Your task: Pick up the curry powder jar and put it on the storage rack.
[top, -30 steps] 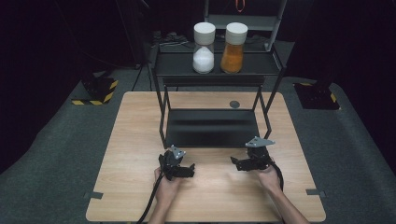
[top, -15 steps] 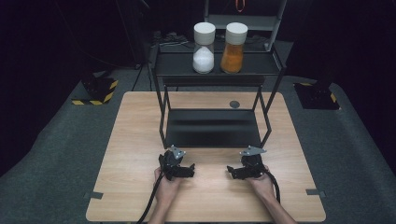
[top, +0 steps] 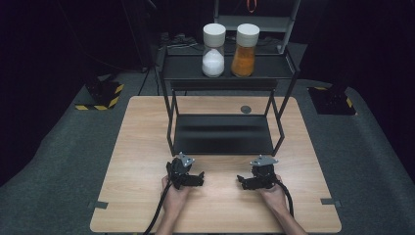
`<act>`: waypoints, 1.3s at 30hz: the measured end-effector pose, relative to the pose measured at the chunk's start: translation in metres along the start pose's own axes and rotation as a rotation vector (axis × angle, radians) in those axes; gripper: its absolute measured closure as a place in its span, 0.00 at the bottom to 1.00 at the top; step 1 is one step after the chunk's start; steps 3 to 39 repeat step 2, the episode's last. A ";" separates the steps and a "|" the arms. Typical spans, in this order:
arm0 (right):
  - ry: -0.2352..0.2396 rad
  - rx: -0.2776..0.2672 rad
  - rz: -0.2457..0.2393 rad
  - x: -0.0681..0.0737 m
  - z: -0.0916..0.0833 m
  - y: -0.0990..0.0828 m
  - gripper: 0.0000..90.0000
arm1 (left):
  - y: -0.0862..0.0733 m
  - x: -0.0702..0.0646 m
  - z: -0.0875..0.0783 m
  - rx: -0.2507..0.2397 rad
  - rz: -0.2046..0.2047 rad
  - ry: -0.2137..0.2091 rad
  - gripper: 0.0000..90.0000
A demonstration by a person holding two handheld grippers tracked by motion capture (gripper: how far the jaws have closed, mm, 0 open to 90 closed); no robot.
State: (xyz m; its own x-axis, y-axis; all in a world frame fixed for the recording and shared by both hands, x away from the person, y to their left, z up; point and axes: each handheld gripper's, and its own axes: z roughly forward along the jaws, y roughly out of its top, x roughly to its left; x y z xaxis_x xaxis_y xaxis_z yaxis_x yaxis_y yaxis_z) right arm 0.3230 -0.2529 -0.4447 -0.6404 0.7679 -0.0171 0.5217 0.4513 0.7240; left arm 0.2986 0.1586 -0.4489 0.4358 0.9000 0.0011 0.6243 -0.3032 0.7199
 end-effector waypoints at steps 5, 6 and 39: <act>0.000 0.000 0.000 0.000 0.000 0.000 0.07 | 0.000 0.000 0.000 0.000 0.000 0.000 0.04; 0.000 0.000 0.000 0.000 0.000 0.000 0.07 | 0.000 0.000 0.000 0.000 0.000 0.000 0.04; 0.000 0.000 0.000 0.000 0.000 0.000 0.07 | 0.000 0.000 0.000 0.000 0.000 0.000 0.04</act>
